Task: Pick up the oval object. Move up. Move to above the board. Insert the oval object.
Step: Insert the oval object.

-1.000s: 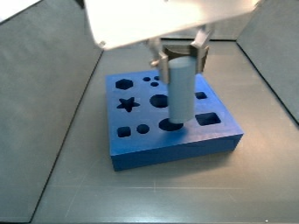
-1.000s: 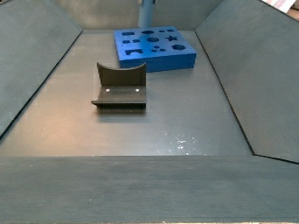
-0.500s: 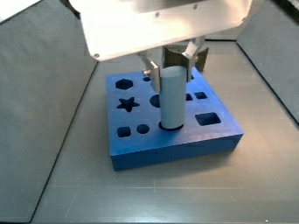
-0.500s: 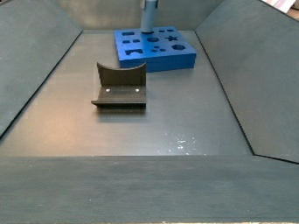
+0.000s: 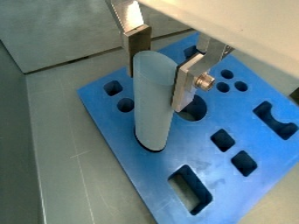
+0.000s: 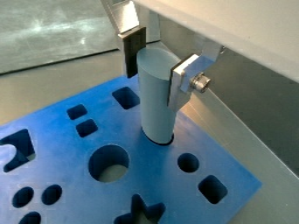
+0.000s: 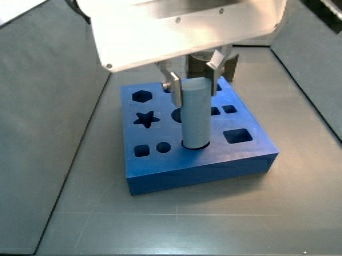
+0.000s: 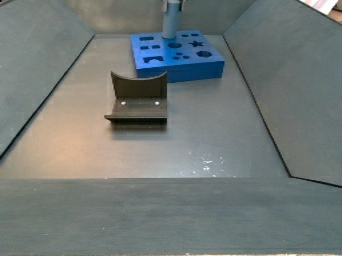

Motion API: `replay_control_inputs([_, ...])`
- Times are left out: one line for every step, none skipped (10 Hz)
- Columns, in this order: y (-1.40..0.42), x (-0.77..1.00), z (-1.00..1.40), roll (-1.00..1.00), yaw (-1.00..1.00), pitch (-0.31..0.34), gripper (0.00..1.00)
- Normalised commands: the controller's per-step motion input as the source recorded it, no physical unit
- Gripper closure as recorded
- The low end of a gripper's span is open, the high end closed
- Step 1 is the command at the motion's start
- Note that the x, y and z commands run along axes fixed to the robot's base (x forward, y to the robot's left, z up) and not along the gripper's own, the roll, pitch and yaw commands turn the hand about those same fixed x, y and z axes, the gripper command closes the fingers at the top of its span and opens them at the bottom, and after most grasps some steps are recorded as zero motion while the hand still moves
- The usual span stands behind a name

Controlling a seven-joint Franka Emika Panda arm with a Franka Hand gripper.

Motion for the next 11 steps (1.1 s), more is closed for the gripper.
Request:
replay_control_inputs([-0.07,0.00,-0.23,0.01,0.00,-0.151,1.00])
replay_control_inputs([-0.07,0.00,-0.12,0.00,0.00,-0.101,1.00])
replay_control_inputs([-0.01,0.00,-0.02,0.00,0.00,-0.044,1.00])
replay_control_inputs([0.00,0.00,-0.24,0.18,0.11,-0.043,1.00])
replay_control_inputs([0.00,0.00,-0.29,0.29,0.17,-0.051,1.00])
replay_control_inputs([-0.04,0.00,-0.16,0.19,0.18,-0.037,1.00])
replay_control_inputs([-0.15,0.00,-0.32,0.18,0.11,-0.160,1.00])
replay_control_inputs([-0.07,-0.01,-0.72,0.13,0.10,-0.230,1.00])
replay_control_inputs([-0.05,0.00,-0.81,0.10,0.11,-0.201,1.00])
replay_control_inputs([-0.02,0.00,-0.81,0.09,0.14,-0.203,1.00])
replay_control_inputs([0.00,0.00,-0.79,0.08,0.17,-0.204,1.00])
